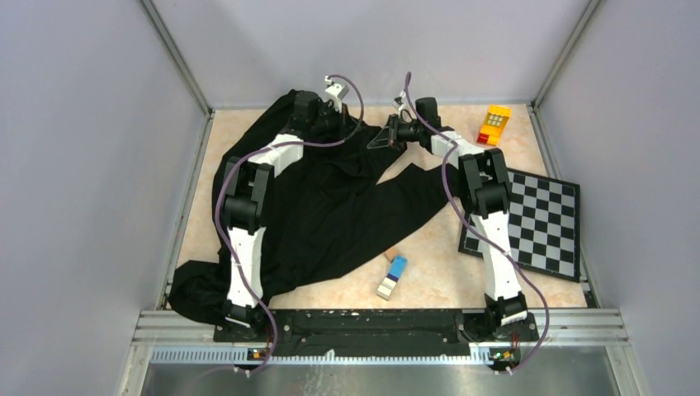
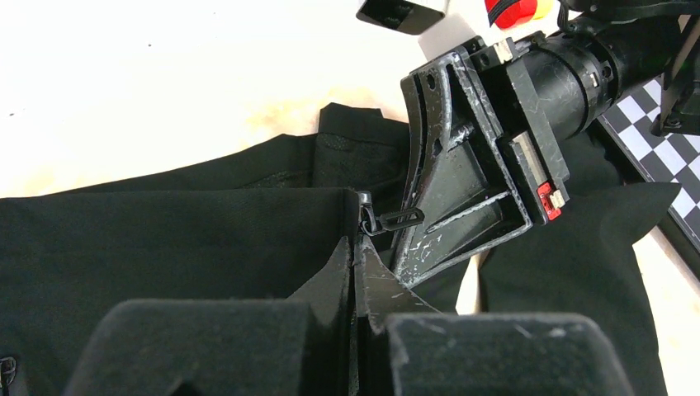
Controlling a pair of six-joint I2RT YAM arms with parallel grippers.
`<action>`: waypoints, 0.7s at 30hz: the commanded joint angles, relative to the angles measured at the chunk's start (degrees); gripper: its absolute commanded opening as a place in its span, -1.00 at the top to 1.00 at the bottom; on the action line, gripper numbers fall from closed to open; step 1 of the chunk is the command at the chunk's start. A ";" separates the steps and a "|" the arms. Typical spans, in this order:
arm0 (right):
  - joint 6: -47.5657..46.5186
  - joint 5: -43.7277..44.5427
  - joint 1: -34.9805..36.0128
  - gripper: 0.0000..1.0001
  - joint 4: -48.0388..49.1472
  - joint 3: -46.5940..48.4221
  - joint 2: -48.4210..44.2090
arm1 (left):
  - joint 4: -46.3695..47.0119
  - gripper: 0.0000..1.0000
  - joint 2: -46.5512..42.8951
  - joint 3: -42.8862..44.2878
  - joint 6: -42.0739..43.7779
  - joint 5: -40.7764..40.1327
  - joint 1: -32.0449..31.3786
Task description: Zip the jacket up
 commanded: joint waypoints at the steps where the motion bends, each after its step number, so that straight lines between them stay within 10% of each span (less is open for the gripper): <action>1: 2.80 -0.97 -0.04 1.00 6.58 -0.40 -4.92 | 2.09 1.00 -4.37 -0.23 0.76 1.14 -0.27; 21: 3.38 -1.39 0.03 1.00 8.66 -3.50 -7.42 | -0.02 1.00 -3.76 0.20 3.20 -2.07 -1.32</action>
